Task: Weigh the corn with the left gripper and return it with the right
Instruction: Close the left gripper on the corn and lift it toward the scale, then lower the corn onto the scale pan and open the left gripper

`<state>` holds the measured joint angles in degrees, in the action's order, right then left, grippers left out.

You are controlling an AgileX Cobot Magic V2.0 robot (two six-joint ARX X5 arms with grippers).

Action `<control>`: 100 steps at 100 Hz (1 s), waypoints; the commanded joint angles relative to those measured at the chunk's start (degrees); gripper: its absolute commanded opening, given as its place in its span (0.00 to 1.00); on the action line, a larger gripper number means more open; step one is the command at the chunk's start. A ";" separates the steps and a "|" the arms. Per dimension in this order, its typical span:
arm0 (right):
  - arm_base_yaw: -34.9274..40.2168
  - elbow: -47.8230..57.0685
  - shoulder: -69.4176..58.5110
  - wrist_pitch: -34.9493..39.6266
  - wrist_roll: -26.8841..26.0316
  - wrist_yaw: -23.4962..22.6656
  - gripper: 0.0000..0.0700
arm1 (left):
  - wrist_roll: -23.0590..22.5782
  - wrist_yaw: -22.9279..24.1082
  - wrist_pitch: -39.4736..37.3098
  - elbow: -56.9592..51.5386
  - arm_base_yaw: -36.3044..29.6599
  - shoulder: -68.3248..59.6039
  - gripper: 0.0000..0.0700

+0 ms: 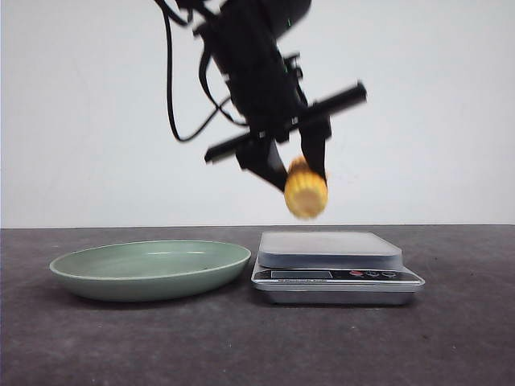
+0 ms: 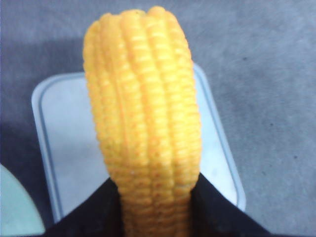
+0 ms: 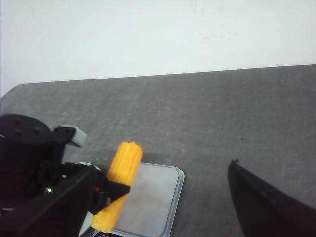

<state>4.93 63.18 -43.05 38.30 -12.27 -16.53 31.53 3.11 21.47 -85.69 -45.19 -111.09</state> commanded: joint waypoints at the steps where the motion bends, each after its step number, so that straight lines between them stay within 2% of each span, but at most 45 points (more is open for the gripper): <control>1: 0.24 1.33 -0.17 -0.28 -0.17 -0.17 0.77 | 1.33 0.07 -0.81 -2.03 -0.76 -1.64 0.01; 22: 0.24 1.33 -0.17 0.52 -0.11 -0.04 0.77 | 0.94 -0.50 -0.04 -2.03 -0.96 -3.63 0.02; 28: 0.24 1.33 -0.17 0.74 -0.11 -0.02 0.77 | 0.63 -0.98 -0.04 -2.03 -1.07 -4.00 0.13; 35: 0.24 1.33 -0.17 0.83 -0.11 -0.04 0.77 | 0.66 -1.01 0.09 -2.03 -1.22 -4.37 0.34; 40: 0.24 1.33 -0.17 0.83 -0.11 -0.04 0.77 | 0.63 -0.98 0.15 -2.03 -1.25 -4.48 0.41; 67: 0.24 1.33 -0.17 1.57 -0.09 -0.02 0.77 | -1.01 -0.94 -0.26 -2.03 -1.38 -4.48 0.47; 74: 0.24 1.33 -0.17 1.77 0.11 -0.02 0.77 | -1.14 -0.55 -0.20 -2.03 -1.38 -4.48 0.58; 79: 0.24 1.33 -0.17 1.88 0.28 -0.02 0.77 | -1.27 -0.04 -0.15 -2.03 -1.40 -4.48 0.63; 100: 0.24 1.33 -0.17 2.05 0.28 -0.02 0.77 | -1.51 0.37 -0.17 -2.03 -1.38 -4.48 0.62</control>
<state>4.93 63.18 -43.03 40.64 -12.27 -16.51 30.81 3.09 21.61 -86.11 -45.93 -114.06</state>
